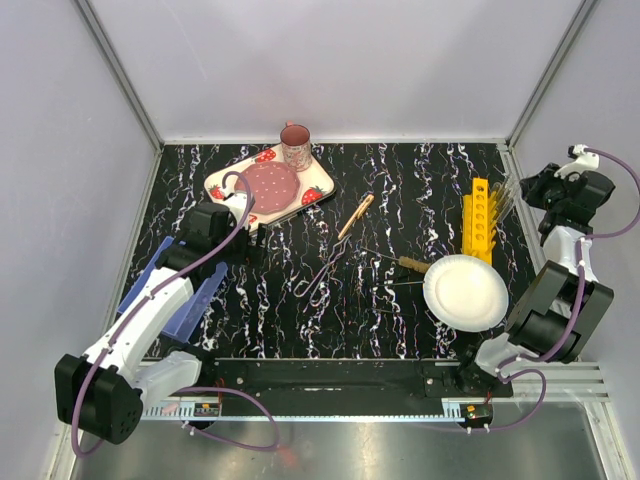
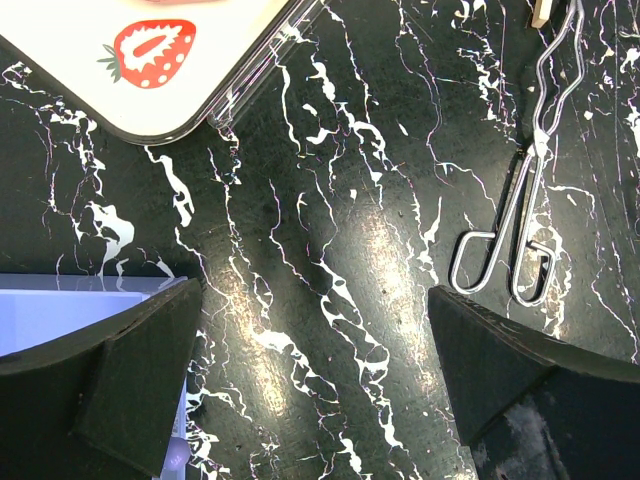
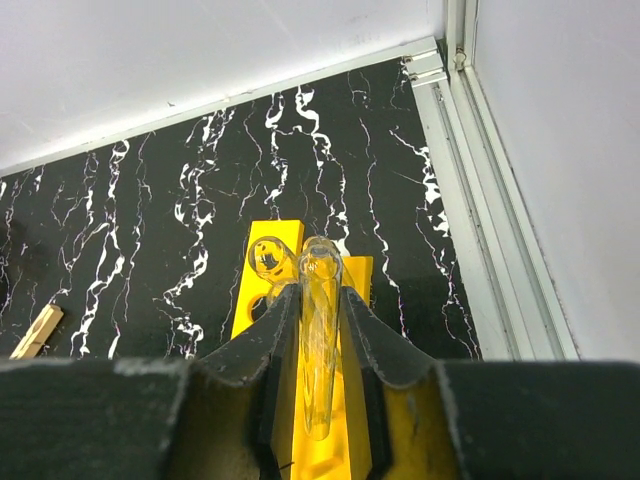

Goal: Organize the chemistry lab equipment

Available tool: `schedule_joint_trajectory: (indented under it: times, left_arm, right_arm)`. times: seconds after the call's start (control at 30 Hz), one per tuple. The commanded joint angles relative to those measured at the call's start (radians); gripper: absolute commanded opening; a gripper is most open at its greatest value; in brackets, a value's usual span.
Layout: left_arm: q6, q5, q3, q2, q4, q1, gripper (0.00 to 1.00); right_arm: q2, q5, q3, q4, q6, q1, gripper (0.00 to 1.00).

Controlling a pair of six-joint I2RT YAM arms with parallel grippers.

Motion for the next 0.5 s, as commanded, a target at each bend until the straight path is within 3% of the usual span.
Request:
schedule_joint_trajectory:
  times: [0.0, 0.47]
  left_arm:
    - [0.006, -0.001, 0.000, 0.006, 0.051, -0.001, 0.99]
    - [0.006, -0.001, 0.002, 0.009, 0.052, -0.001, 0.99]
  right_arm:
    - [0.023, 0.011, 0.012, 0.055, -0.015, -0.003, 0.26]
    - [0.009, -0.007, 0.024, 0.030, 0.016, -0.004, 0.26]
